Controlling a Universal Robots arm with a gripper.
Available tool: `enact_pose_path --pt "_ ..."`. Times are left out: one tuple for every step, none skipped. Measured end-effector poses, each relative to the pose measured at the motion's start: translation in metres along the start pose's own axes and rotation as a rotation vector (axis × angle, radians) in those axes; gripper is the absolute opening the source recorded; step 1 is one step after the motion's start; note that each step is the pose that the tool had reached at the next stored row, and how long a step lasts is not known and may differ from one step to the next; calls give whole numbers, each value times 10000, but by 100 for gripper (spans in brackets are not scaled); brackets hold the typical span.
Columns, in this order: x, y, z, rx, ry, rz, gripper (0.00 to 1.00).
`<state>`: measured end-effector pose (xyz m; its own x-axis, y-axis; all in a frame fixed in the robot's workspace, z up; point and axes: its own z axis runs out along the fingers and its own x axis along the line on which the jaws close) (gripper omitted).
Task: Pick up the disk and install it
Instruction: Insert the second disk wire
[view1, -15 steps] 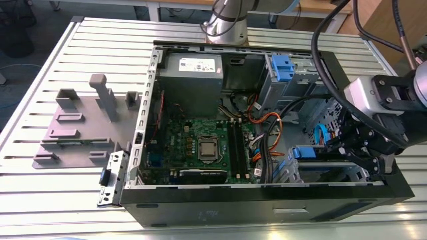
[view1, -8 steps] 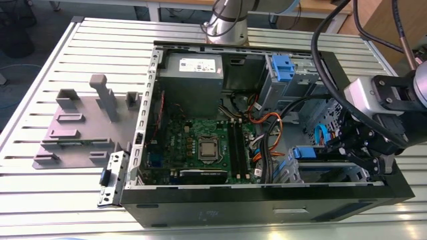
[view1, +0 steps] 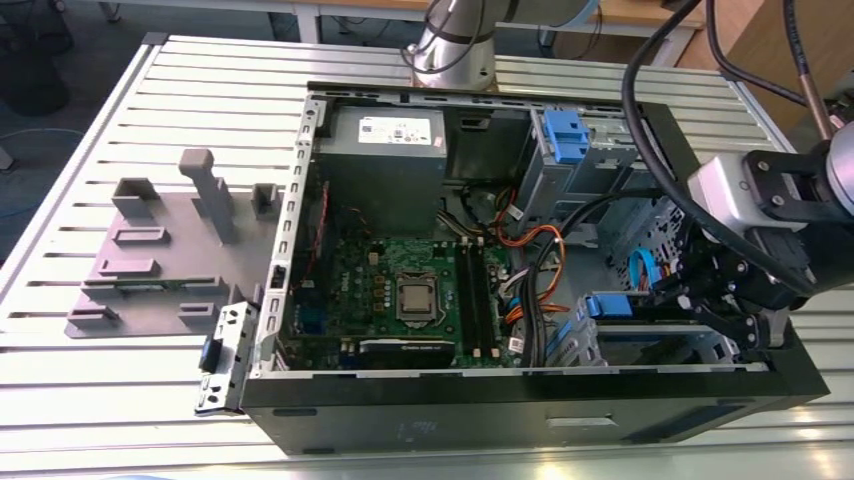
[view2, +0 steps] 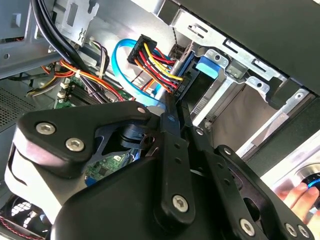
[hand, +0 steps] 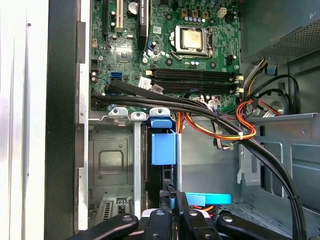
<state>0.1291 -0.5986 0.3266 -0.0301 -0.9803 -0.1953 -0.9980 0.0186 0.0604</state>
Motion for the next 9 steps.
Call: enact_pose_path --pt "-2 0 -7 0 -6 -1 16" --pt "-4 1 -17 0 -22 -1 16" --pt "-6 2 -32 0 -39 -2 16" --pt "-9 3 -54 -1 -40 -2 16" --pt "-15 6 -90 0 -14 -1 16" --pt "-20 7 -108 0 -12 -1 16" --pt "-22 7 -120 -1 -14 -1 16" --pt "-23 8 -125 0 -13 -1 16" --pt "-23 8 -125 0 -13 -1 16"
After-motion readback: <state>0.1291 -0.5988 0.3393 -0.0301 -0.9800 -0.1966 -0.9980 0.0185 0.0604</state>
